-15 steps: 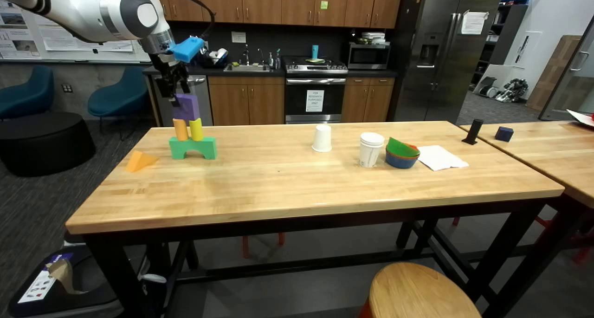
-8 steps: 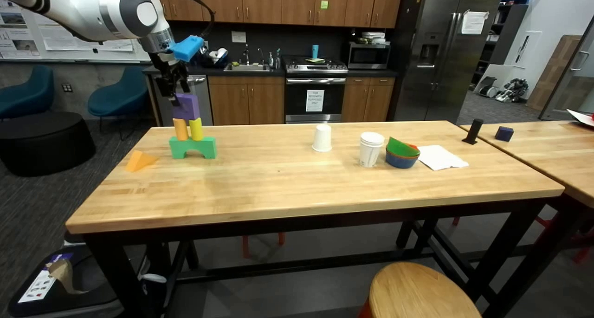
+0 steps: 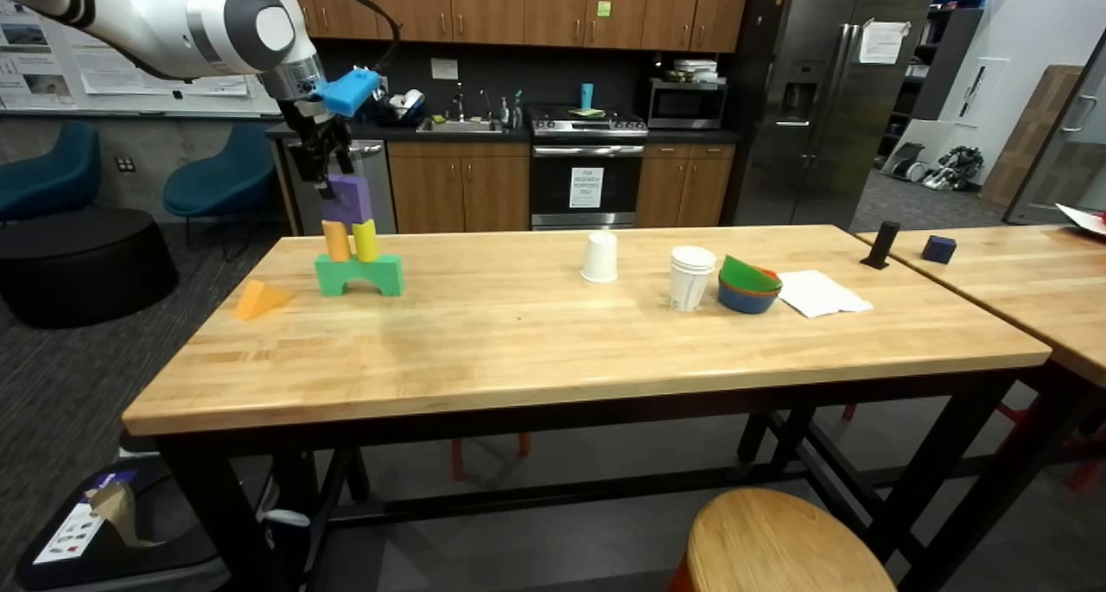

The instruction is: Put the purple block on the tower of blocks

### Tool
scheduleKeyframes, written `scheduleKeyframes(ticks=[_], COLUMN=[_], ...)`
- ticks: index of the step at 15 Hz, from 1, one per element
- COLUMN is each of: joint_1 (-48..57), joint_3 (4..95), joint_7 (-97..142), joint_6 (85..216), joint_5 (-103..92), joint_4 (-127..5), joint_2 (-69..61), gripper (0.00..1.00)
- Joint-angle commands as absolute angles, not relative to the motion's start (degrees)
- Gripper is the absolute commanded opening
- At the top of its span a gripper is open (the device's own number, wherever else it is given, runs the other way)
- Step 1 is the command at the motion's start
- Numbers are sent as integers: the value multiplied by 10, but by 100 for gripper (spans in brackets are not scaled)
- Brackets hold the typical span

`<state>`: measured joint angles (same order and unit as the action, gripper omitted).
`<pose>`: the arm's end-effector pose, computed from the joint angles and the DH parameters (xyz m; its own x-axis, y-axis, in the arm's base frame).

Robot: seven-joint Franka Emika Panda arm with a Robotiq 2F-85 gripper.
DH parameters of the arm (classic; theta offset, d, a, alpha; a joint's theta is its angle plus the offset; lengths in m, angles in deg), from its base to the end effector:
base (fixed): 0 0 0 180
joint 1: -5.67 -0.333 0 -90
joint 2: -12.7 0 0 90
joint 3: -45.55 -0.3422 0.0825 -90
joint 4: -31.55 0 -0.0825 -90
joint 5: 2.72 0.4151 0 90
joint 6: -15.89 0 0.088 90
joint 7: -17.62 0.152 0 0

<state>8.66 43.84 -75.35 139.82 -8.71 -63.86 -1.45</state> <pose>0.7051 -0.0253 0.4584 -0.0620 0.9927 -0.1037 0.9668 0.0855 0.2408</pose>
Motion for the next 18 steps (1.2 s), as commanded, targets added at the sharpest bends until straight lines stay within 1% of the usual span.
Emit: scheduleKeyframes(ticks=[1, 13, 18], joint_1=[87, 88, 88], joint_3=[438, 438, 435], joint_7=[-753, -755, -813], joint_6=[1396, 1394, 1334], joint_5=[-87, -86, -90], joint_4=[-637, -645, -625], joint_2=[-15, -14, 23], gripper=[100, 100, 100])
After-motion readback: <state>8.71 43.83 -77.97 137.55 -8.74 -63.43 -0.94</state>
